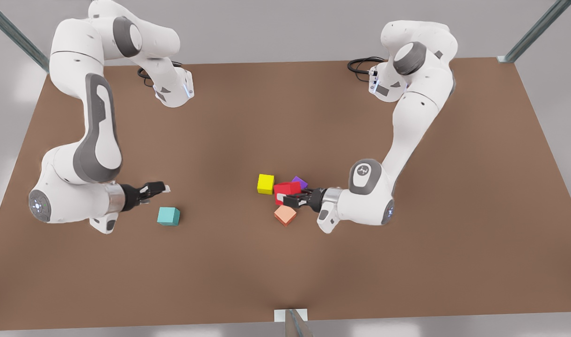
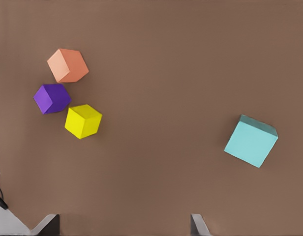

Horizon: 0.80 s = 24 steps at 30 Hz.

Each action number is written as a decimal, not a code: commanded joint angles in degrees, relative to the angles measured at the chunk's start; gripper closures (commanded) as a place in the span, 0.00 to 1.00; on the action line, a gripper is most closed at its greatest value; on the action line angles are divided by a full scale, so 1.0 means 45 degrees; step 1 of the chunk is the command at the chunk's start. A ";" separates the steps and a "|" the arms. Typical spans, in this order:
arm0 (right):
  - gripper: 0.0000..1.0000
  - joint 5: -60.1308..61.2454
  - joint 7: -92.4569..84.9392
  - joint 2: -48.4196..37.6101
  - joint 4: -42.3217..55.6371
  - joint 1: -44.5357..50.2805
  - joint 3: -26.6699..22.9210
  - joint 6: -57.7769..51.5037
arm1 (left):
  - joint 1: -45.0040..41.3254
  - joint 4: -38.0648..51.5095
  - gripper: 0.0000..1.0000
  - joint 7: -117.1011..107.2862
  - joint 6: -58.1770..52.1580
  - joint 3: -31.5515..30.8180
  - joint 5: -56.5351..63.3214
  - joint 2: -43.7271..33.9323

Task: Pick up red wooden cube and pass to hand red wooden cube and place in blue wooden cube

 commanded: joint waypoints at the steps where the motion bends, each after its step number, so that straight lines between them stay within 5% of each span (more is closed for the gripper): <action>1: 0.00 0.3529 -0.4845 0.0708 0.0145 0.0036 0.0210 0.0082 | -0.0017 0.0083 0.49 0.1935 0.1160 -0.0267 -0.0327 0.0282; 6: 0.00 0.4842 -0.9650 0.1784 0.0653 0.0076 0.1500 0.3069 | 0.0393 0.0180 0.49 0.5314 0.1414 -0.0228 -0.0327 0.0458; 13: 0.00 0.6461 -1.7052 0.2605 0.0536 0.0700 0.1559 0.7483 | 0.0393 0.0903 0.49 0.7015 0.1590 -0.0247 -0.1870 0.1219; 24: 0.00 1.0174 -2.0043 0.2761 -0.0577 0.1228 0.2086 0.7738 | 0.0178 0.0884 0.49 0.8967 0.2078 -0.0267 -0.2944 0.1532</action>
